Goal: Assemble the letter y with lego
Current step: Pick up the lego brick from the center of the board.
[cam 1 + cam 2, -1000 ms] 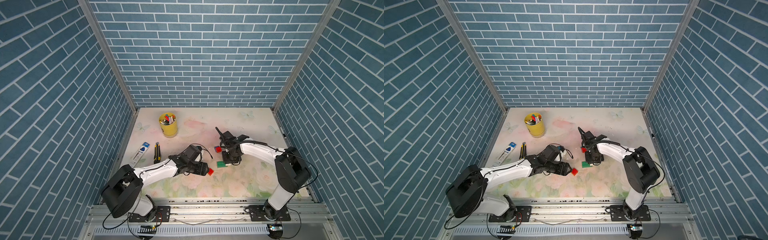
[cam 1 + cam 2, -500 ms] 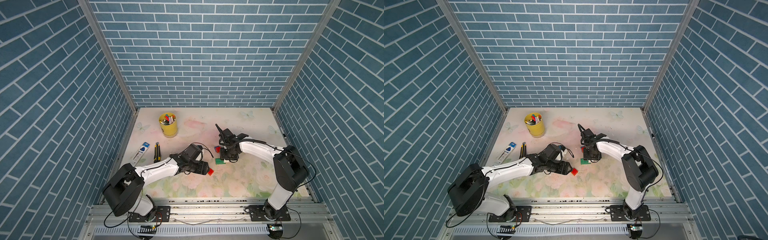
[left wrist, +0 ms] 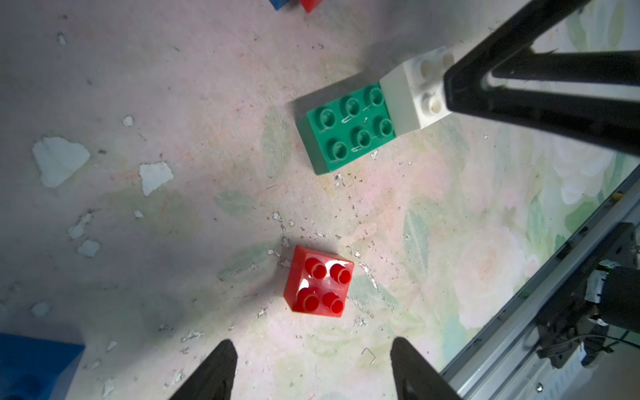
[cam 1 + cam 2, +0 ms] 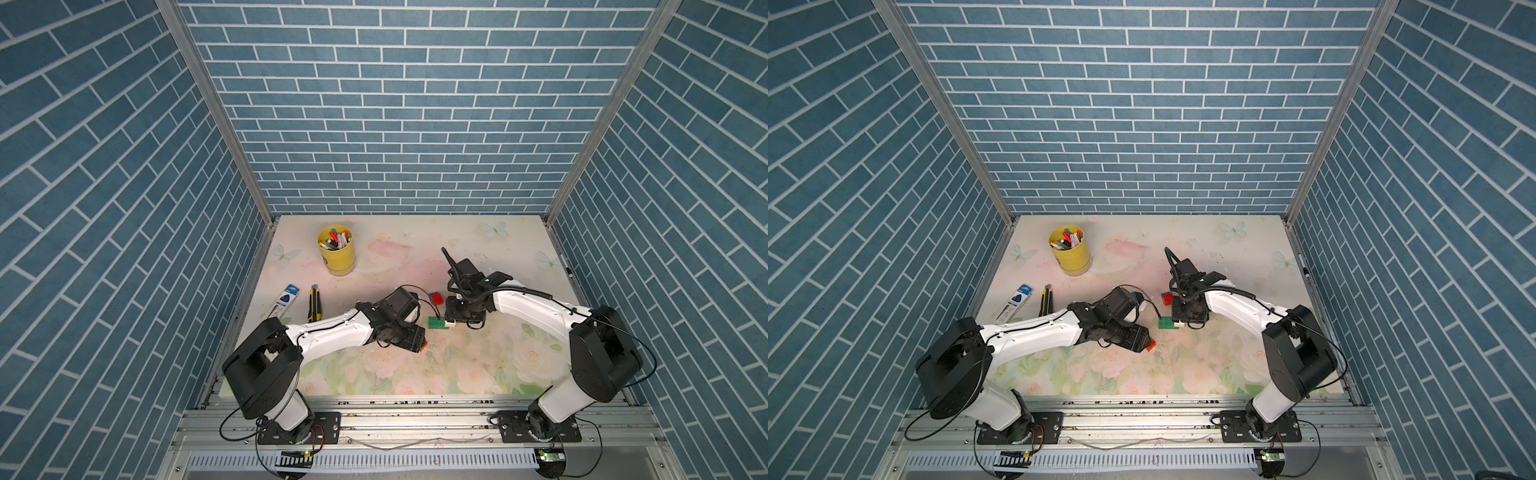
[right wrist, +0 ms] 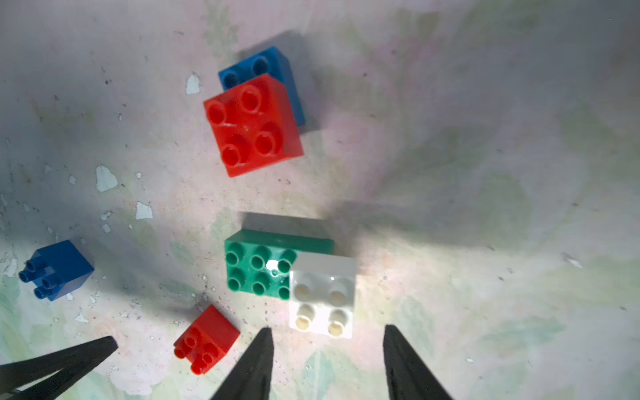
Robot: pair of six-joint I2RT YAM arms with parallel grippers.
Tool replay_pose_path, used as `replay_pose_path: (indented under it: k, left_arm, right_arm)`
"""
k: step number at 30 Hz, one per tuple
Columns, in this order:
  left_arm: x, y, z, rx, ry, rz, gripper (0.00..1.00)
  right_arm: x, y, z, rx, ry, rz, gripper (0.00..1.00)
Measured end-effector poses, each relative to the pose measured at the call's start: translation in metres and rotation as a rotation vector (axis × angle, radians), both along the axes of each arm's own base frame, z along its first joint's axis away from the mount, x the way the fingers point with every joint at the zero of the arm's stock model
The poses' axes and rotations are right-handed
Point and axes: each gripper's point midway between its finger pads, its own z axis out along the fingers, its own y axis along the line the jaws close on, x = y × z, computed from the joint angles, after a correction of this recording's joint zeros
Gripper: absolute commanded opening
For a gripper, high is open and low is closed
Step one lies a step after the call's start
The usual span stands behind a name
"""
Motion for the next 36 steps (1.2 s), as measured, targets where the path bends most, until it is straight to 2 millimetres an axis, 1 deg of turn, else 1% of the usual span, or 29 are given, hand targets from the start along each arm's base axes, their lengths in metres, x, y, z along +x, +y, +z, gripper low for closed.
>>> replay_pose_path:
  k: [3,7,11,19,21,24,26,29,31,32,36]
  left_arm:
    - [0.001,-0.006,-0.001,0.037,-0.013,-0.024,0.69]
    - [0.003,-0.008,-0.008,0.095,-0.016,-0.044,0.67]
    - [0.003,-0.01,-0.018,0.155,-0.008,-0.064,0.66]
    - [0.001,-0.018,-0.03,0.221,-0.009,-0.099,0.57]
    - [0.001,-0.018,-0.032,0.231,-0.011,-0.1,0.51]
    - [0.001,-0.017,-0.035,0.245,-0.01,-0.102,0.47]
    - [0.001,-0.017,-0.037,0.253,-0.008,-0.102,0.39]
    - [0.001,-0.018,-0.038,0.257,-0.011,-0.105,0.31]
    - [0.002,-0.019,-0.037,0.256,-0.015,-0.106,0.3]
    - [0.002,-0.019,-0.037,0.259,-0.017,-0.104,0.27]
    - [0.004,-0.016,-0.034,0.276,-0.024,-0.097,0.25]
  right_arm:
    - [-0.002,-0.018,0.004,-0.004,-0.016,-0.039,0.52]
    - [-0.009,-0.041,-0.001,-0.025,-0.014,-0.084,0.52]
    - [-0.016,-0.051,-0.008,-0.042,-0.002,-0.098,0.51]
    - [-0.017,-0.054,-0.012,-0.049,0.0,-0.104,0.51]
    - [-0.017,-0.055,-0.013,-0.05,0.001,-0.105,0.51]
    - [-0.017,-0.056,-0.014,-0.05,0.001,-0.107,0.51]
    - [-0.018,-0.056,-0.015,-0.05,0.002,-0.109,0.51]
    - [-0.018,-0.057,-0.016,-0.051,0.004,-0.11,0.51]
    - [-0.019,-0.058,-0.018,-0.053,0.006,-0.111,0.51]
    - [-0.02,-0.058,-0.019,-0.053,0.007,-0.111,0.5]
    - [-0.023,-0.061,-0.024,-0.059,0.017,-0.112,0.5]
